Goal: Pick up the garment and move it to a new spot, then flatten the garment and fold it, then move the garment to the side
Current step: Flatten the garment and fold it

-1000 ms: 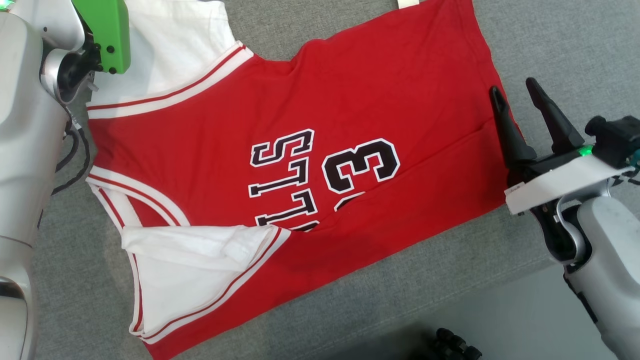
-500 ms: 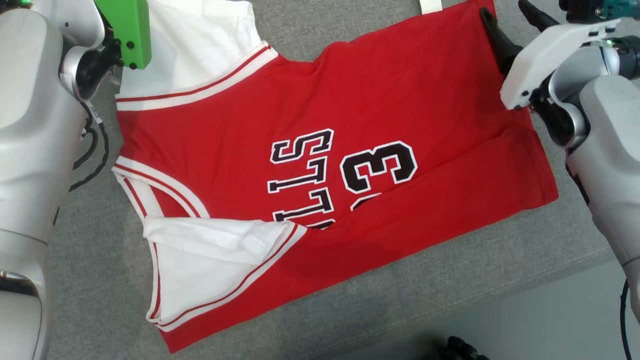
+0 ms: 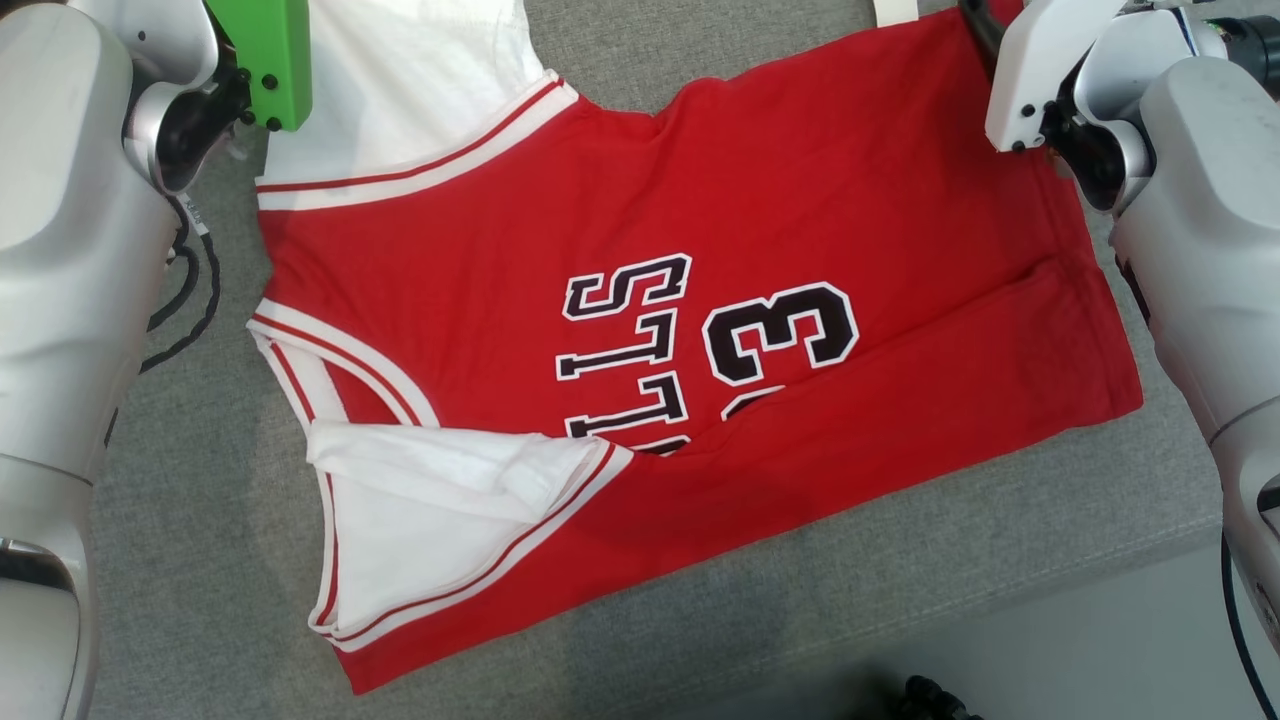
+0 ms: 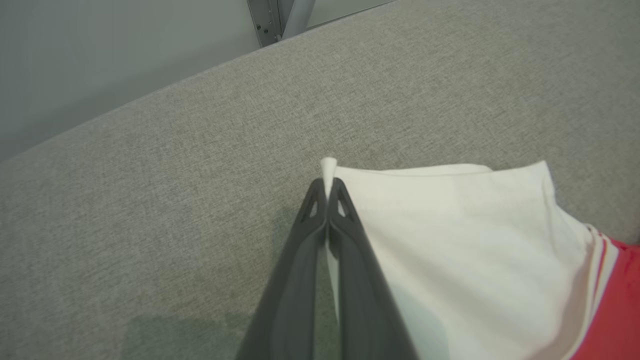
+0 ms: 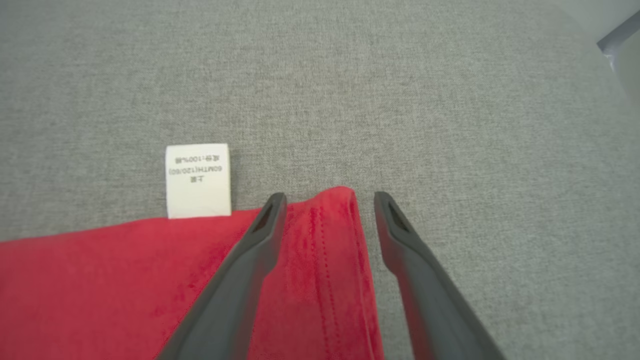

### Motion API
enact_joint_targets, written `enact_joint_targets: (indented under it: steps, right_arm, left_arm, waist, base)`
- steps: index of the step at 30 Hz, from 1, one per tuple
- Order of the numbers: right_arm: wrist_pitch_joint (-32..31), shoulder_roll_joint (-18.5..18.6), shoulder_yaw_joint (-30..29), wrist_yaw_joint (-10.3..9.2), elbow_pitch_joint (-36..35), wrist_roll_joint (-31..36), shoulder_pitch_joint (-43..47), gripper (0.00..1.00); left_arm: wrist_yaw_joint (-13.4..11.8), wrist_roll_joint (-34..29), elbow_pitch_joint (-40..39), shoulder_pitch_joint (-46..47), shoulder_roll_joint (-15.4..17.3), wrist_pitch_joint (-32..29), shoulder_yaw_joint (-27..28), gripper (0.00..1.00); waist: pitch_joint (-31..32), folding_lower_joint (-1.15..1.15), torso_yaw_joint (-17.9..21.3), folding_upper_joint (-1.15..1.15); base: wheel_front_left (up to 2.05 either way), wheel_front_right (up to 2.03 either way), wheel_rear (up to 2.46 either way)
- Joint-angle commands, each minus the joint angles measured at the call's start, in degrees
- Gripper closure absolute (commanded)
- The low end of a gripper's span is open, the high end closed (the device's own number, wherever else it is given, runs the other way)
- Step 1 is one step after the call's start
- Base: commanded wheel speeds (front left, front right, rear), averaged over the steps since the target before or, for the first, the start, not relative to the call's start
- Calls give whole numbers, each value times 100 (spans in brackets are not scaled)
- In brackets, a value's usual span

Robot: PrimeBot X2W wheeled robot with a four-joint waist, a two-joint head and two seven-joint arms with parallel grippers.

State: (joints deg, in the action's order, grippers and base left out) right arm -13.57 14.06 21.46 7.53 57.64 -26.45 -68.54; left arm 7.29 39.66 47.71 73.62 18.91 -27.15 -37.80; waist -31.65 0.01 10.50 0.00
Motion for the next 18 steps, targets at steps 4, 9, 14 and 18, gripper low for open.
enact_joint_targets:
  steps: [4, 9, 14, 18]
  right_arm:
    - [-94, -83, -35, -8, 312, 186, -264, 78]
    - [-175, -137, -73, -8, 590, 355, -459, 100]
    - [132, -149, -247, -8, 665, 322, -601, 100]
    - [432, -78, -507, -8, 745, 110, -608, 100]
  left_arm:
    - [18, 70, -30, 104, 38, 7, -53, 100]
    - [22, 99, -14, 79, 51, 44, -100, 100]
    - [24, 56, -96, 172, 72, 345, -122, 100]
    - [20, 43, -172, 272, 88, 641, -97, 100]
  waist:
    - [-21, -1, -24, 0]
    - [-13, -1, -31, 0]
    - [8, -1, -77, 0]
    - [28, -1, -179, 0]
  base:
    - [0, 0, 0]
    - [0, 0, 0]
    - [0, 0, 0]
    - [0, 0, 0]
